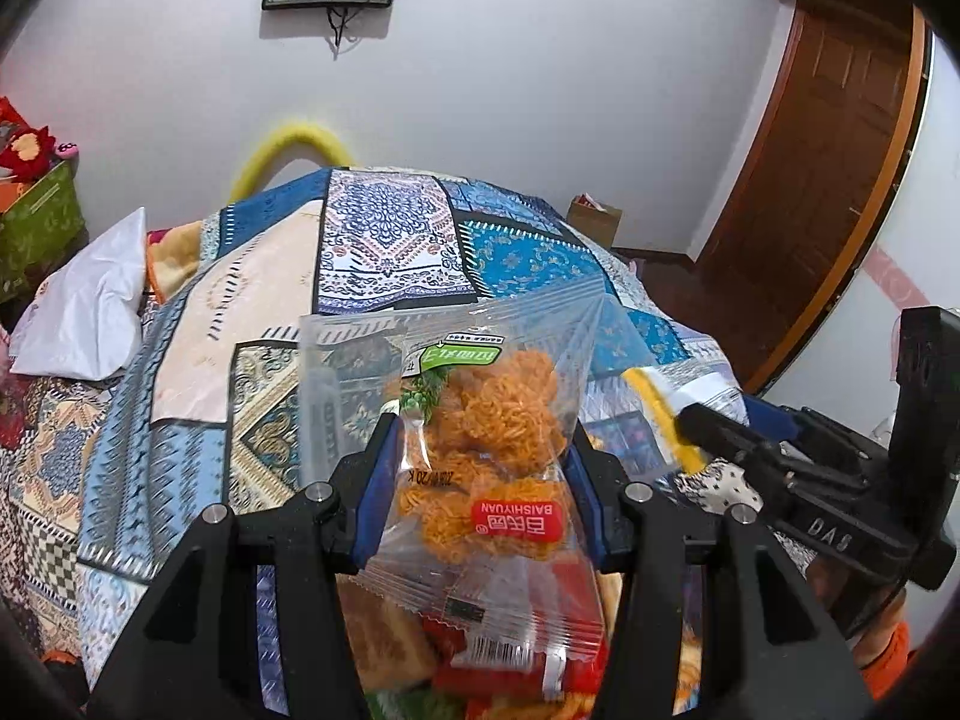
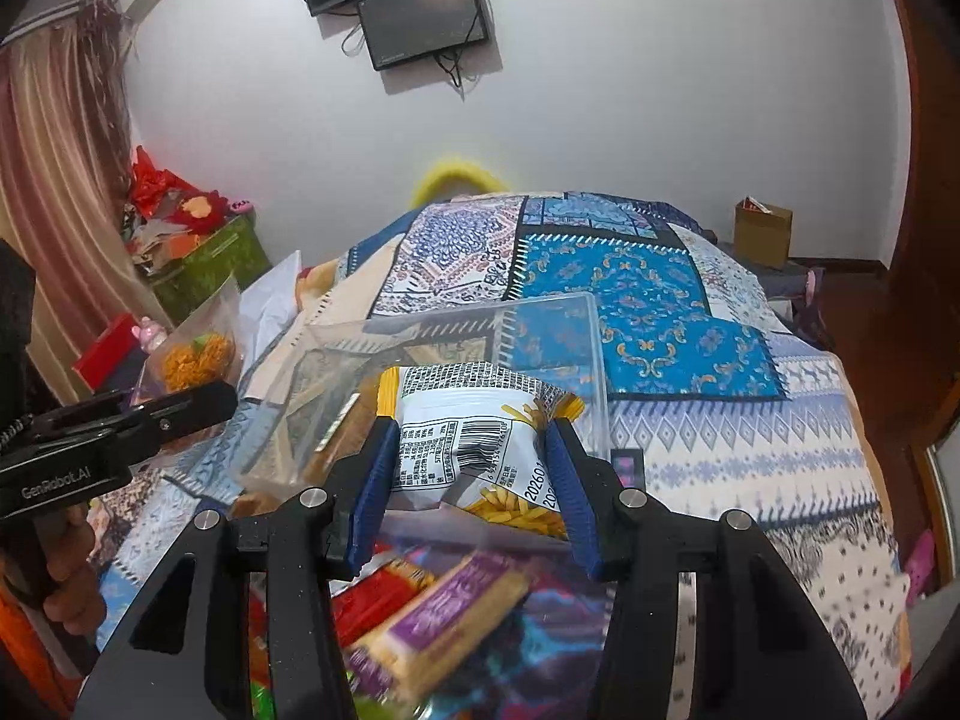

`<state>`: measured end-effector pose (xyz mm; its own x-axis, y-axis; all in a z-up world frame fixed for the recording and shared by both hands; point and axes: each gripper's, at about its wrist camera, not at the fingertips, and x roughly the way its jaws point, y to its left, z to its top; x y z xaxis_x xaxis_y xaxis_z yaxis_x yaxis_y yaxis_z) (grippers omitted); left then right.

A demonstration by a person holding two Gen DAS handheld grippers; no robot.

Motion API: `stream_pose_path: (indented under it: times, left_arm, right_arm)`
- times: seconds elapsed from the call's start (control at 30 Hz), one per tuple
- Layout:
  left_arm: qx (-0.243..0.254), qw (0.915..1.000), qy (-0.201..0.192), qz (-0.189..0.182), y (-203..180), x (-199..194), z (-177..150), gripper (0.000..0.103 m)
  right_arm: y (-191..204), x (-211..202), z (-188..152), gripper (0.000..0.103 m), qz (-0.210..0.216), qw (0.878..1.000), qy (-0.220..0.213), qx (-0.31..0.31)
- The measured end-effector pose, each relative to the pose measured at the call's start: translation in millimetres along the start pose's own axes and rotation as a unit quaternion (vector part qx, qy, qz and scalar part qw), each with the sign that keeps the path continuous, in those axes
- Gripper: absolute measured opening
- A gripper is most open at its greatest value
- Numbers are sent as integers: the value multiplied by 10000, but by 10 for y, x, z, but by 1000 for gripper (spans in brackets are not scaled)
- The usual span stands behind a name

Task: Organize snacks
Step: 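Carry both snacks into the clear box and open both tools, then grasp the clear cookie bag with the left tool while the right tool grasps the orange-labelled cake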

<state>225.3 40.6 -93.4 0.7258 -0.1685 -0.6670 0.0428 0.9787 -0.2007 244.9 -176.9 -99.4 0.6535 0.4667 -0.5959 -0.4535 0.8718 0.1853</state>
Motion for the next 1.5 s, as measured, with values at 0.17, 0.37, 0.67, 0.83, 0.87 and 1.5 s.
stream_pose_path:
  times: [0.17,0.37,0.67,0.83,0.87,1.5]
  left_arm:
    - [-32,9998,187,61,-6,349,54,51]
    - [-78,9982,570,188,-6,737,31,51]
    - [-249,9944,1000,217,14,1033,-68,53]
    - [-123,9934,1070,394,-54,1022,-53,60]
    - [-122,9932,1088,386,-54,1011,-50,60]
    - [33,9988,449,181,-132,-101,-34,64]
  right_arm:
    - [-14,245,13,47,-37,9998,192,-79]
    - [-42,443,-8,47,-92,9988,416,-223]
    - [-120,561,-87,48,-110,9975,686,-146]
    - [-91,546,-92,50,-119,9968,762,-201]
    - [-94,538,-92,50,-111,9968,770,-191]
    - [102,-299,-94,61,-131,9990,280,-323]
